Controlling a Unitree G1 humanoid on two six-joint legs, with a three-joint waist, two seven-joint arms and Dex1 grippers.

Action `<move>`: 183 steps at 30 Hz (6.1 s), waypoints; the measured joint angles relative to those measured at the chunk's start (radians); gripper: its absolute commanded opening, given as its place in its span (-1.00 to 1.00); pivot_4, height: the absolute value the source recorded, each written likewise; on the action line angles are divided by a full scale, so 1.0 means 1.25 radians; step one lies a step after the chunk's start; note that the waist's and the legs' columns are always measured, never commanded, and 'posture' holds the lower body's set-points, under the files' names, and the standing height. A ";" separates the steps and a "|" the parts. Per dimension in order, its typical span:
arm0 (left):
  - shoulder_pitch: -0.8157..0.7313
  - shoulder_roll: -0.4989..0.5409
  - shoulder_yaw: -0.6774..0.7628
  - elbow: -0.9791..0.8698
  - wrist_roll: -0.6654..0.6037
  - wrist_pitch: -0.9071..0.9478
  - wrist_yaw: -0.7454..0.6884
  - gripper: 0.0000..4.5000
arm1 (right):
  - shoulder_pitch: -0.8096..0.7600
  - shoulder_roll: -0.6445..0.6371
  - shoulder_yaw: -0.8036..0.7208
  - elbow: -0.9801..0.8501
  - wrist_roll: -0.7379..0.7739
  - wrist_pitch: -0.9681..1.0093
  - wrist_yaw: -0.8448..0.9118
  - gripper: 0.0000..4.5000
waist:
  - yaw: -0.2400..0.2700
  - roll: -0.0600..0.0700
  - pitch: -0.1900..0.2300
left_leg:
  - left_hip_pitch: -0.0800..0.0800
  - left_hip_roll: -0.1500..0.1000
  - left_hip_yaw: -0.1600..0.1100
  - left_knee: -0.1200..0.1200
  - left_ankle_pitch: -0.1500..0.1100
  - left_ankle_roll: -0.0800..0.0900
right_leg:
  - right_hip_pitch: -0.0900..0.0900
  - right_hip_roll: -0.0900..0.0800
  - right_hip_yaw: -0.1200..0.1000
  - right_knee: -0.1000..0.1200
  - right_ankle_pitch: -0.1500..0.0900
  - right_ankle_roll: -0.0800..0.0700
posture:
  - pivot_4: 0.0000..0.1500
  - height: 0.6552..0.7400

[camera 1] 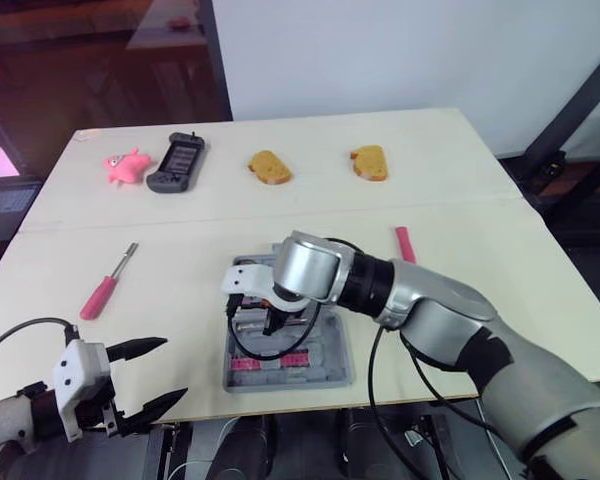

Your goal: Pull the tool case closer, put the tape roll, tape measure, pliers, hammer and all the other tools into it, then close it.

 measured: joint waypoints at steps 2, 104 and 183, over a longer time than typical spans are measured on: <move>-0.002 0.000 0.000 0.001 0.000 0.000 0.000 1.00 | 0.006 0.001 0.001 0.002 -0.005 -0.001 -0.002 -0.99 | -0.003 0.000 0.000 | 0.000 0.000 0.000 0.000 0.000 0.000 | 0.000 0.000 0.000 0.000 0.000 0.000 | 1.00 1.00; -0.101 0.044 -0.076 0.124 0.010 -0.021 -0.024 1.00 | 0.449 -0.114 -0.316 -0.075 -0.229 -0.723 0.053 -0.96 | -0.003 -0.003 -0.002 | 0.001 0.000 0.000 -0.002 0.001 -0.001 | 0.003 0.001 0.000 0.002 0.000 0.000 | 1.00 1.00; -0.216 0.085 0.244 0.564 -0.049 -0.024 -0.031 1.00 | 1.115 -0.515 -1.208 -0.110 0.020 -1.036 0.102 0.98 | 0.022 -0.005 -0.007 | 0.003 0.002 0.002 0.001 0.001 -0.001 | 0.011 -0.001 0.000 -0.002 -0.002 -0.003 | 1.00 1.00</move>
